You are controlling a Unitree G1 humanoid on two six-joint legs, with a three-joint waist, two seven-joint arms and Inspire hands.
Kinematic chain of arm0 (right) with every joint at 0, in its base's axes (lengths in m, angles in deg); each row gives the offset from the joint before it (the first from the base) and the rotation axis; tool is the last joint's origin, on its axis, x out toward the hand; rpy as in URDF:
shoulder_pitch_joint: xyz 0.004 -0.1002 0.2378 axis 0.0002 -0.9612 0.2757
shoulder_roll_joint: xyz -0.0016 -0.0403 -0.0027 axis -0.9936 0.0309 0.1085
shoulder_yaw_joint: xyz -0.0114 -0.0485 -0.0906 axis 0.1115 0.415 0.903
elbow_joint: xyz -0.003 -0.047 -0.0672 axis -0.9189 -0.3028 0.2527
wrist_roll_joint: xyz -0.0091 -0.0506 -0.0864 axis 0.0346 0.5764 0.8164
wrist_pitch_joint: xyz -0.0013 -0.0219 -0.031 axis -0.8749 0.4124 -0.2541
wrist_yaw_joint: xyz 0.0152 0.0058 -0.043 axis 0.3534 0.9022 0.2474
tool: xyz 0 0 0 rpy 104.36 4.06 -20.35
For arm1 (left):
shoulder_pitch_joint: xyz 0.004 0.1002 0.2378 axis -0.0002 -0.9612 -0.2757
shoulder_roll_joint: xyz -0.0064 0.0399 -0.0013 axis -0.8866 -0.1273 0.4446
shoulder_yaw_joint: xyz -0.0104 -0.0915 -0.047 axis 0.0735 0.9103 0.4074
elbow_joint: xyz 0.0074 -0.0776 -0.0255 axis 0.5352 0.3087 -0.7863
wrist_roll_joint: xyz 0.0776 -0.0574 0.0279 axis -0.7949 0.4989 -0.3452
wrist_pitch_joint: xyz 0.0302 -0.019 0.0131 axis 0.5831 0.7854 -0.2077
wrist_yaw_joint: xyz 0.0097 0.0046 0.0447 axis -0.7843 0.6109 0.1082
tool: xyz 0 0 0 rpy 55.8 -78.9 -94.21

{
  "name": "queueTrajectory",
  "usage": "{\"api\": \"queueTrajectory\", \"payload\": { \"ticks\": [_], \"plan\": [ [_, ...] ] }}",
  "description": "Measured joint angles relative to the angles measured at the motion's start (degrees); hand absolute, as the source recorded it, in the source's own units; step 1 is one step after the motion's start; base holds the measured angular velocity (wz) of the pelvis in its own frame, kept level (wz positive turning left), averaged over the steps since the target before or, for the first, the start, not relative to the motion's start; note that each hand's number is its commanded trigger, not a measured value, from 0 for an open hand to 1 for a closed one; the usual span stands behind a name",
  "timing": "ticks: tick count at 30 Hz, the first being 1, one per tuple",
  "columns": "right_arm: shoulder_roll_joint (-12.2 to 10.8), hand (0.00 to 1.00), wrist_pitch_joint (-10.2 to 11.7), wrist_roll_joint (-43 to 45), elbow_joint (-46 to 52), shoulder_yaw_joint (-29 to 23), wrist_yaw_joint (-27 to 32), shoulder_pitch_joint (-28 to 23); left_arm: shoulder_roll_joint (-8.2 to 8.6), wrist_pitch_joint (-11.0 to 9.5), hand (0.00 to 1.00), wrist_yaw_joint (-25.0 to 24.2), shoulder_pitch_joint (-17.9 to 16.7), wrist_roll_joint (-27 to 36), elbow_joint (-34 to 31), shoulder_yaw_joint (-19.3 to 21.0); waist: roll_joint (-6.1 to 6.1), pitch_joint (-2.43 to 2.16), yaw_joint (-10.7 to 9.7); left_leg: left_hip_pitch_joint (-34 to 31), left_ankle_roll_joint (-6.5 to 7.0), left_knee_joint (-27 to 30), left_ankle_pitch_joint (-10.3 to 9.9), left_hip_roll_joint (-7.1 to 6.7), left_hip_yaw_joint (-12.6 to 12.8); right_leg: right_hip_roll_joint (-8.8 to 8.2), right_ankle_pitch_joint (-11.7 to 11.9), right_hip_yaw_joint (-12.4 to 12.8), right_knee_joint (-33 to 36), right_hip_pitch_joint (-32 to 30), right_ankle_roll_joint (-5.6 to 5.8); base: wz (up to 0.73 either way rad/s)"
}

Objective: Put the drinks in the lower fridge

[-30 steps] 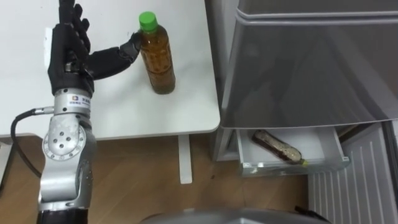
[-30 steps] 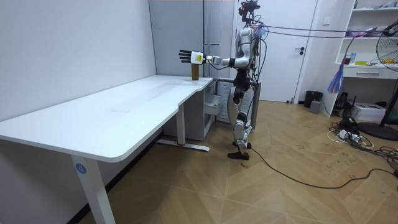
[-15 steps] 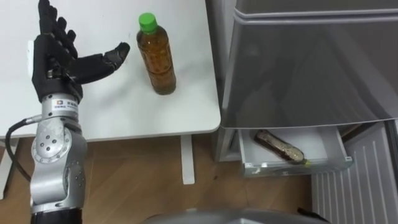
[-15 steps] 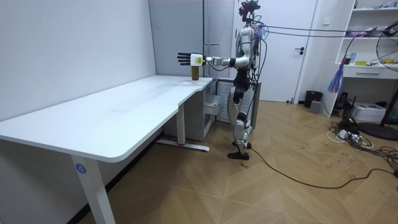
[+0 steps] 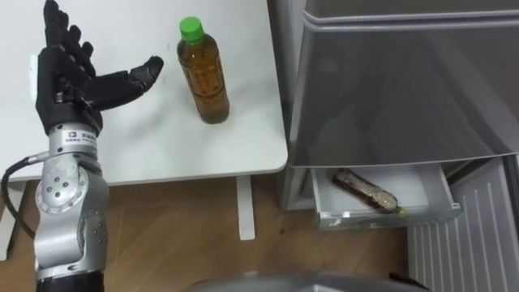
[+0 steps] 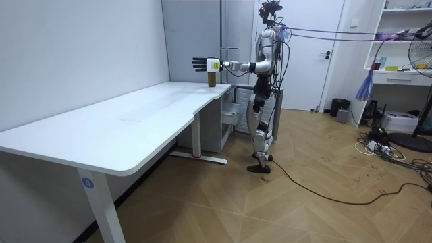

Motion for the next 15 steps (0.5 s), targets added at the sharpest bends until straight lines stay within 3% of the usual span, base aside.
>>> {"api": "queueTrajectory", "payload": {
  "ticks": [15],
  "plan": [
    [0.6,0.0,-0.7,0.0,-0.1,0.3,-1.2,0.0,-0.19,1.1,0.0,-8.7,-0.1,1.1,0.0,-1.8,0.15,-0.04,0.1,0.2,0.0,0.1,0.0,-0.02,0.0,-0.01,0.0,0.0,-0.1,0.4,0.0,0.0]
  ]
}}
